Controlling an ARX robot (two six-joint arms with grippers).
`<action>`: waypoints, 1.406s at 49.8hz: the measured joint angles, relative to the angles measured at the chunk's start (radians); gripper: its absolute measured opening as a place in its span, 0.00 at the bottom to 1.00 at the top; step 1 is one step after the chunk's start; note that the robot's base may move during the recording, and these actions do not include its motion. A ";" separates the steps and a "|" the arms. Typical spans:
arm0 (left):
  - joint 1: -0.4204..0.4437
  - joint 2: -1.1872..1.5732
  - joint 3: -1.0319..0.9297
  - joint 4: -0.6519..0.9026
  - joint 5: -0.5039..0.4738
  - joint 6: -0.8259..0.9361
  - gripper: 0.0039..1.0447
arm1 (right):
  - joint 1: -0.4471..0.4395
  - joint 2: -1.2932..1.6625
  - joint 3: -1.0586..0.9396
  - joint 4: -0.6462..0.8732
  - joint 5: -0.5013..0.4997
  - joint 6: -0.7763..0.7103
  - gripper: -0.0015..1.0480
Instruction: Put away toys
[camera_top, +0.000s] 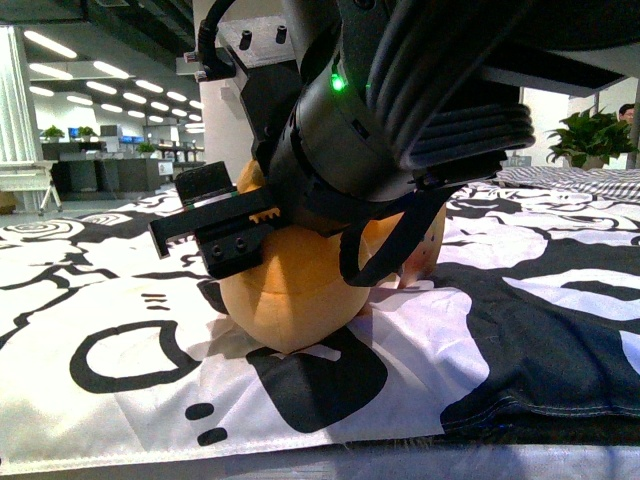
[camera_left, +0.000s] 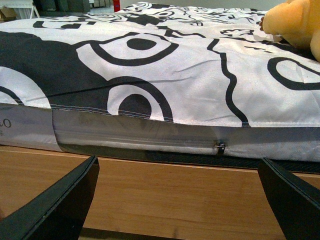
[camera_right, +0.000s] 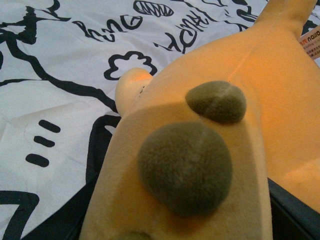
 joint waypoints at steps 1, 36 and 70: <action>0.000 0.000 0.000 0.000 0.000 0.000 0.95 | -0.001 -0.001 -0.001 0.002 0.000 0.000 0.63; 0.000 0.000 0.000 0.000 0.000 0.000 0.95 | -0.045 -0.074 -0.018 0.034 -0.035 0.086 0.19; 0.000 0.000 0.000 0.000 0.000 0.000 0.95 | -0.335 -0.547 -0.154 0.039 -0.240 0.142 0.19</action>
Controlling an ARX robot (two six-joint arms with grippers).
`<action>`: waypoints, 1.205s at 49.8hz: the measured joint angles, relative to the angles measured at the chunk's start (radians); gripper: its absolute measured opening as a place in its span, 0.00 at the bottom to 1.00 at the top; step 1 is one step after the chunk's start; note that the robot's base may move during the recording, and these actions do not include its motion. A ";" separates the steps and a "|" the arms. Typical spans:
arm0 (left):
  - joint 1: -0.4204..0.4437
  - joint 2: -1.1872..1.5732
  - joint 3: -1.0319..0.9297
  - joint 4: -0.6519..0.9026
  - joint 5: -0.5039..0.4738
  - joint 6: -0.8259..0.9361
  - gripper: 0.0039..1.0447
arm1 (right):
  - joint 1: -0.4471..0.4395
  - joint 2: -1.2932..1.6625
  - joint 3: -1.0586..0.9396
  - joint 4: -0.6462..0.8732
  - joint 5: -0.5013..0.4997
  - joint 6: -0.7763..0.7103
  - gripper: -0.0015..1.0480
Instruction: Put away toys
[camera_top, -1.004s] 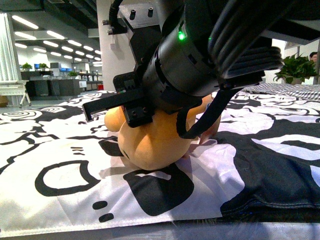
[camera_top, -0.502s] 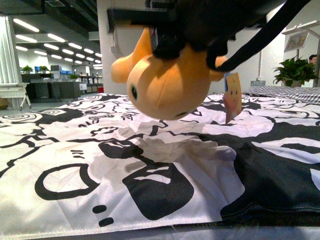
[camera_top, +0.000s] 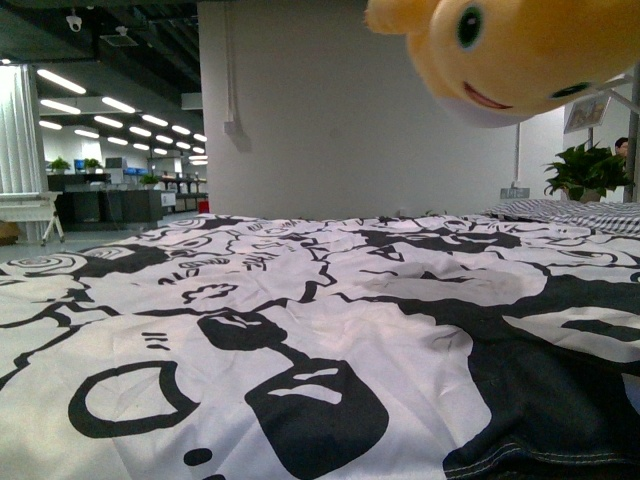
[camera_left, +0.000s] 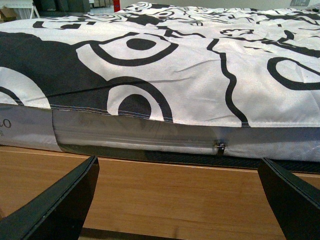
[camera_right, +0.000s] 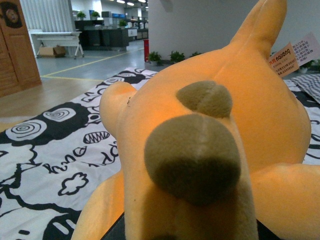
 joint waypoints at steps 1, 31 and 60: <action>0.000 0.000 0.000 0.000 0.000 0.000 0.95 | -0.006 -0.010 -0.008 0.001 -0.004 0.002 0.19; 0.000 0.000 0.000 0.000 0.000 0.000 0.95 | -0.190 -0.707 -0.635 -0.046 -0.131 0.102 0.19; 0.000 0.000 0.000 0.000 0.000 0.000 0.95 | -0.051 -0.973 -0.983 0.033 0.082 0.036 0.19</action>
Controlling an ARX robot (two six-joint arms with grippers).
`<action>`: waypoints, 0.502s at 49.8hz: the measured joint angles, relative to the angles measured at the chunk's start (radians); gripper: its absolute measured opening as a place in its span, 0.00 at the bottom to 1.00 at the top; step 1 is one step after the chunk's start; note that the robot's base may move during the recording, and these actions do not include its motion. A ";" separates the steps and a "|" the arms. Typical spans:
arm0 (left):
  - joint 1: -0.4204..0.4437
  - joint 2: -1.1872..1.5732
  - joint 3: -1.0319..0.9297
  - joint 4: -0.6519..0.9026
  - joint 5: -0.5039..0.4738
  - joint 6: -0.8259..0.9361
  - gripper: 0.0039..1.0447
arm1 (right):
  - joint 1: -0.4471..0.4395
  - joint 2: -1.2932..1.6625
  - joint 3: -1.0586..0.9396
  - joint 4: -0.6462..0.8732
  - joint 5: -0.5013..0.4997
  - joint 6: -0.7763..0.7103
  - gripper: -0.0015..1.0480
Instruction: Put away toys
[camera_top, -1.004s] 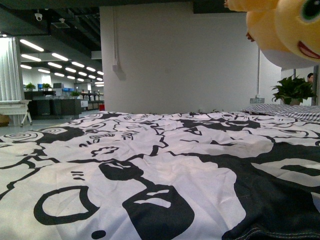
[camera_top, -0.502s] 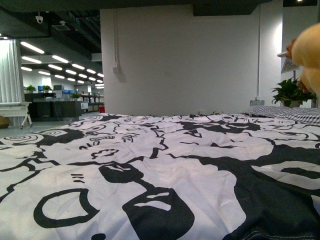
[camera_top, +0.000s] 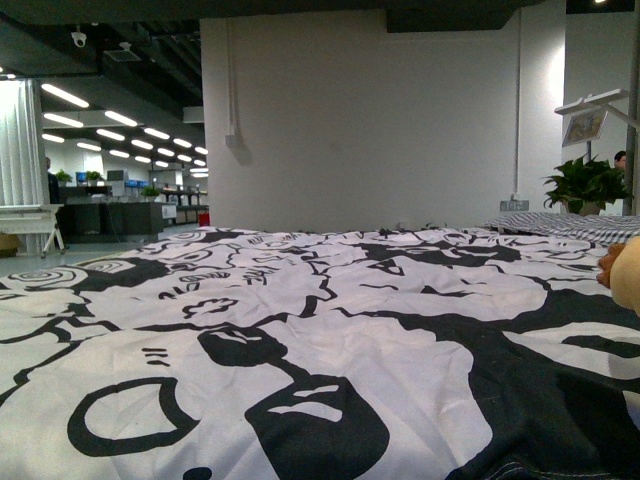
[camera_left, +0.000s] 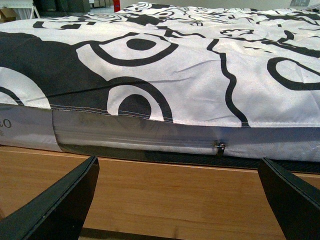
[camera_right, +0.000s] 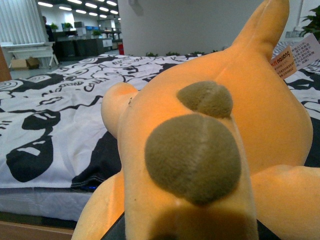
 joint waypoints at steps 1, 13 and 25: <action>0.000 0.000 0.000 0.000 0.000 0.000 0.95 | -0.013 -0.010 -0.011 0.005 -0.007 0.001 0.19; 0.000 0.000 0.000 0.000 0.000 0.000 0.95 | -0.203 -0.109 -0.127 -0.002 -0.150 0.050 0.19; 0.000 0.000 0.000 0.000 0.000 0.000 0.95 | -0.277 -0.159 -0.176 -0.003 -0.206 0.078 0.19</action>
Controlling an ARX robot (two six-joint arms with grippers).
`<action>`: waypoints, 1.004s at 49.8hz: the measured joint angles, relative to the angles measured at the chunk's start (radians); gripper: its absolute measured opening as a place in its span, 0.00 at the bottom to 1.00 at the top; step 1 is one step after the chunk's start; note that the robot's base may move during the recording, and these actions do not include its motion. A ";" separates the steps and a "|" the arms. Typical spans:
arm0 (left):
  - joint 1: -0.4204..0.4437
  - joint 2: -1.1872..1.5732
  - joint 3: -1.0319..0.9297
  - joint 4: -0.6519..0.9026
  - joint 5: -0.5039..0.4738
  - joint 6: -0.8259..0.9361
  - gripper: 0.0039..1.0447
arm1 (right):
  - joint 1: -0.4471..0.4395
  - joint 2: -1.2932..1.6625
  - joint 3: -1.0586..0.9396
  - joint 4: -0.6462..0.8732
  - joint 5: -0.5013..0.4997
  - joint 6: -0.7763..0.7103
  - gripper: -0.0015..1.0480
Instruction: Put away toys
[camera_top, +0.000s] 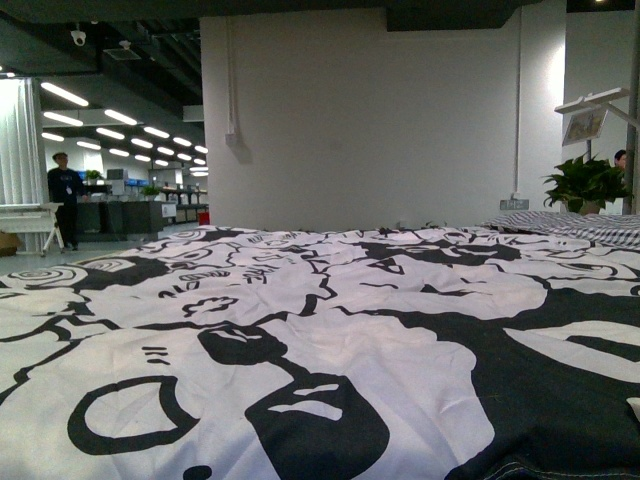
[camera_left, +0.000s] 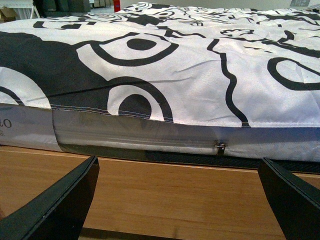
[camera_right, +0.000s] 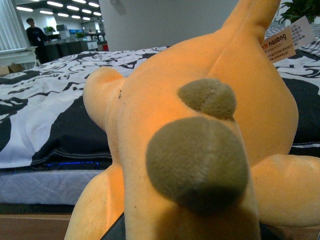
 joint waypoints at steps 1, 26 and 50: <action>0.000 0.000 0.000 0.000 0.000 0.000 0.95 | -0.002 -0.003 -0.002 0.000 -0.001 0.002 0.19; 0.000 0.000 0.000 0.000 0.000 0.000 0.95 | 0.008 -0.027 -0.003 -0.010 0.012 0.014 0.19; 0.000 0.000 0.000 -0.001 0.001 0.000 0.95 | 0.011 -0.028 -0.004 -0.014 0.034 0.014 0.19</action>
